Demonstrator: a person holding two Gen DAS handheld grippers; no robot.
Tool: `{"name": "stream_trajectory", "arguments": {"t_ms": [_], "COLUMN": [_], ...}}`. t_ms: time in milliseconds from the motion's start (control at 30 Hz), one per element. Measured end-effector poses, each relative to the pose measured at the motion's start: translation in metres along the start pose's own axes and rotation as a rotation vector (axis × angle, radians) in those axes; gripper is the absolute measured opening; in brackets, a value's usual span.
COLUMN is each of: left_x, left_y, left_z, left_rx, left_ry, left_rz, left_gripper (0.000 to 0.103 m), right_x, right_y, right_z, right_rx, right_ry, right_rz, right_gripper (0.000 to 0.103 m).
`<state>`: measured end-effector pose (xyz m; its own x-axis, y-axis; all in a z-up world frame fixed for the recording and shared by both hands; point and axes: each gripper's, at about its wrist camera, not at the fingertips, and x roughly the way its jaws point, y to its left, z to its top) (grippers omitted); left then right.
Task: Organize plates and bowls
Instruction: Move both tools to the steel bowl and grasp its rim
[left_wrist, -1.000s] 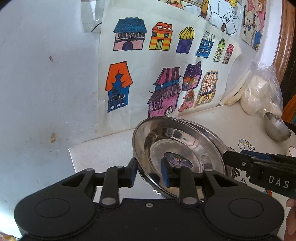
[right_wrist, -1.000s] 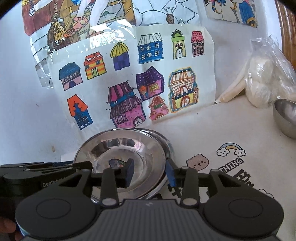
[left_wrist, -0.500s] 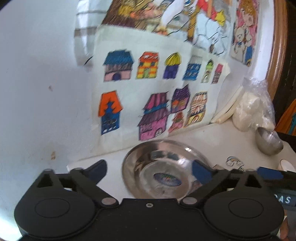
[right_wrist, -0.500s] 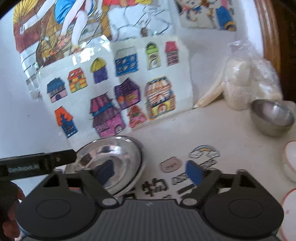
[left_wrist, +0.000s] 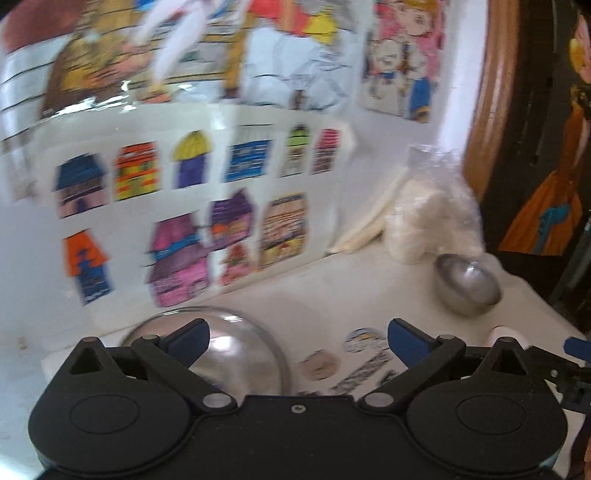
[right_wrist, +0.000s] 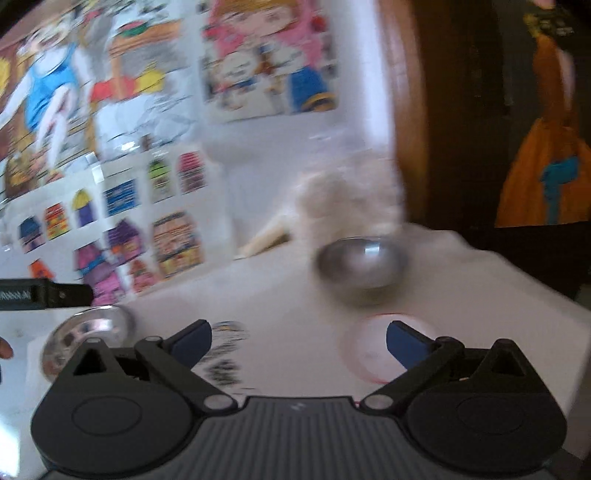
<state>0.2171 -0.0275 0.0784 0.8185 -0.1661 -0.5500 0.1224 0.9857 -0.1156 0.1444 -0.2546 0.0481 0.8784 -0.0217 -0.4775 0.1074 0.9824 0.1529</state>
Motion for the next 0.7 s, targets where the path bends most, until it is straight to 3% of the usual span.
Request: {"name": "stream_trajectory", "arguments": {"t_ms": [233,400,700], "left_x": [0.043,0.091,0.162], "left_y": [-0.062,-0.100,-0.122], "left_z": [0.011,0.014,0.017], "left_rx": [-0.022,-0.033,-0.080], "left_ry": [0.033,0.055,0.099], "left_rz": [-0.082,-0.087,-0.095], "left_gripper": [0.102,0.102,0.102], "right_x": [0.003,0.030,0.100], "right_y": [-0.063,-0.083,-0.106], "right_z": [0.004,0.012,0.027], "right_rx": [0.002,-0.001,0.102], "right_ry": [0.026,0.012,0.031], "right_rz": [-0.087,-0.103,-0.113], "right_gripper": [0.103,0.103,0.103]}}
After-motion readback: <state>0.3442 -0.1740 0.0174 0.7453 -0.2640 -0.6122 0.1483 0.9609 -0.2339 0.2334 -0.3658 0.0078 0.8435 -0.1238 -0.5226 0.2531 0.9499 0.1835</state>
